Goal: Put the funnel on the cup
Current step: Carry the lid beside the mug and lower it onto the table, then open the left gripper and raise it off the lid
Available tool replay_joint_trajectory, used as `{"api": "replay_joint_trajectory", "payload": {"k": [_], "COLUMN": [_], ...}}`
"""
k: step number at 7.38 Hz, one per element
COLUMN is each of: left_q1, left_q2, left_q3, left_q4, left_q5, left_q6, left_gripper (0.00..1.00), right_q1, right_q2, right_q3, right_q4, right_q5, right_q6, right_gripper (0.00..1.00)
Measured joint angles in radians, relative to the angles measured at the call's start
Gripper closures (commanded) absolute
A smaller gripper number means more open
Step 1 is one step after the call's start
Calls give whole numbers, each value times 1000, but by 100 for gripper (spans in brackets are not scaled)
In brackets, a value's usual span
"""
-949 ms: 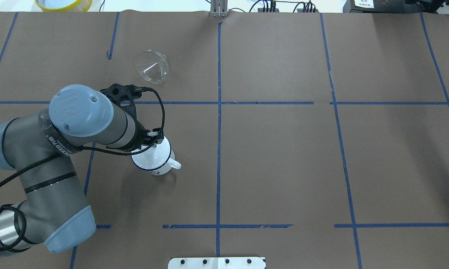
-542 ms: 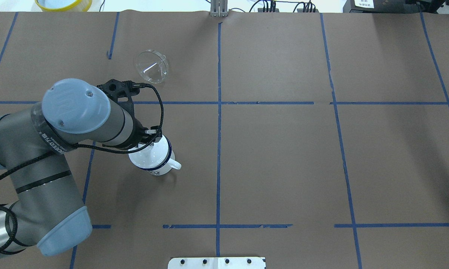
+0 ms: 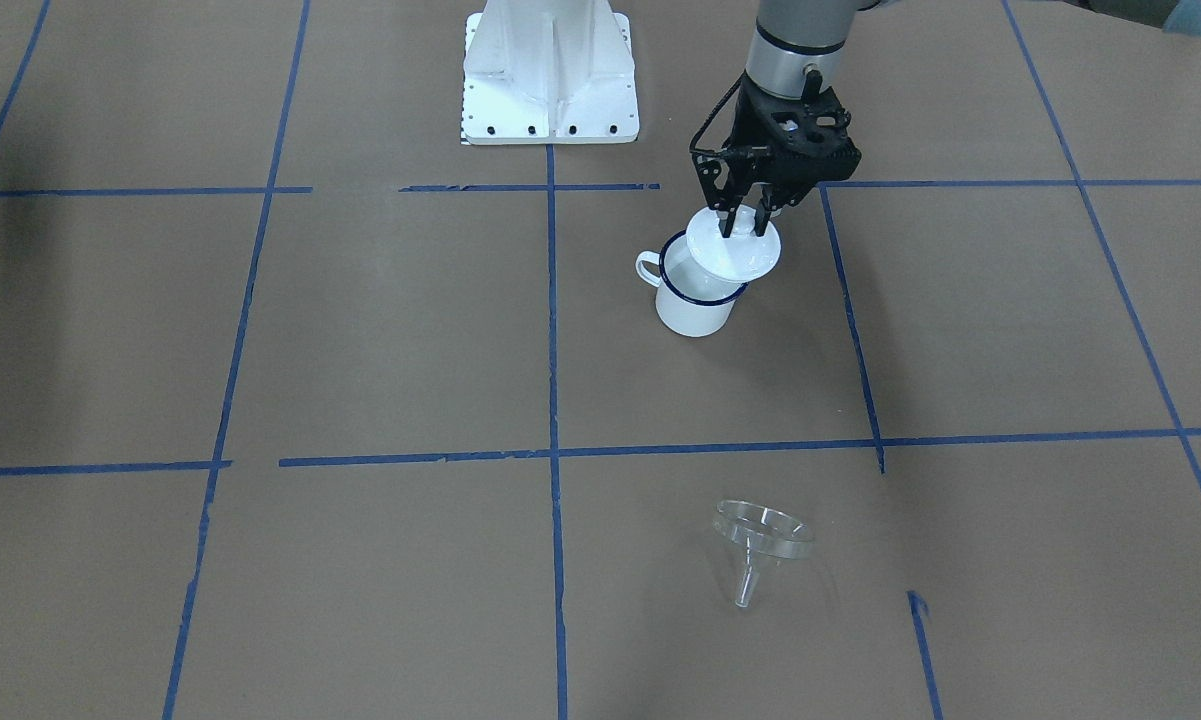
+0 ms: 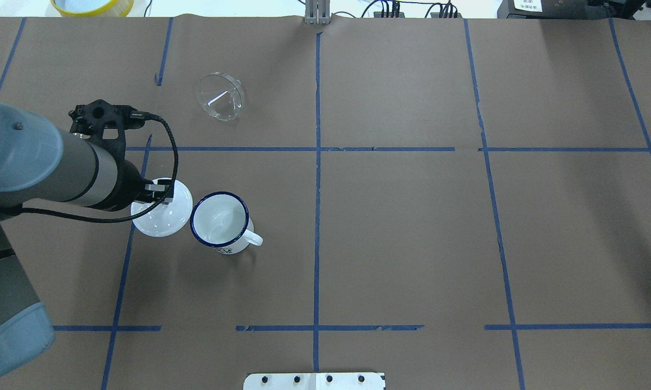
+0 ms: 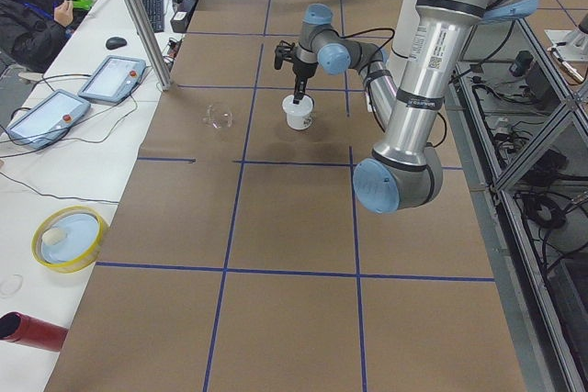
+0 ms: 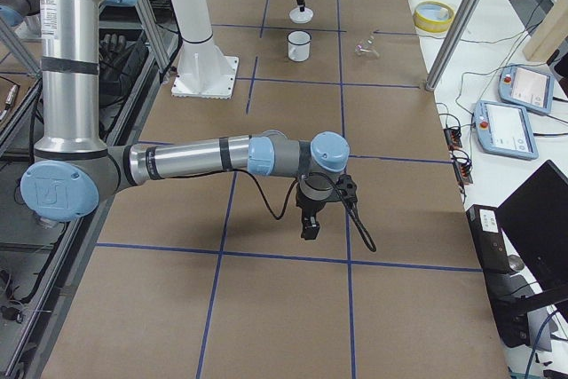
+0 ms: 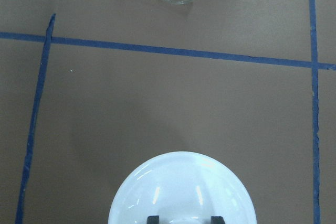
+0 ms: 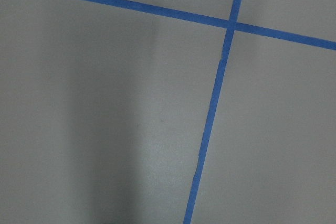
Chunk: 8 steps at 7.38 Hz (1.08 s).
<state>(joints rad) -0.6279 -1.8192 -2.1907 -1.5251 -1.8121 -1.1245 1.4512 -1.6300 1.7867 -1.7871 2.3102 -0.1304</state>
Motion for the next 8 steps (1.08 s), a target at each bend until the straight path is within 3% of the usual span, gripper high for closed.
{"api": "replay_joint_trajectory", "payload": {"k": [2,8], "left_q1": [12,99], "left_q2": [130,136], "left_q3": [68,227], "left_q4": [-226,-360], "left_q5": [4,50], "left_q6": [-13,-87], "left_gripper": [100,100], "right_q1": [0,0], "right_q2": [0,0], "right_q3": [0,-1], "right_q4": [0,-1], "right_q5": [0,0], "right_q6": [0,0], "right_gripper": [0,0]}}
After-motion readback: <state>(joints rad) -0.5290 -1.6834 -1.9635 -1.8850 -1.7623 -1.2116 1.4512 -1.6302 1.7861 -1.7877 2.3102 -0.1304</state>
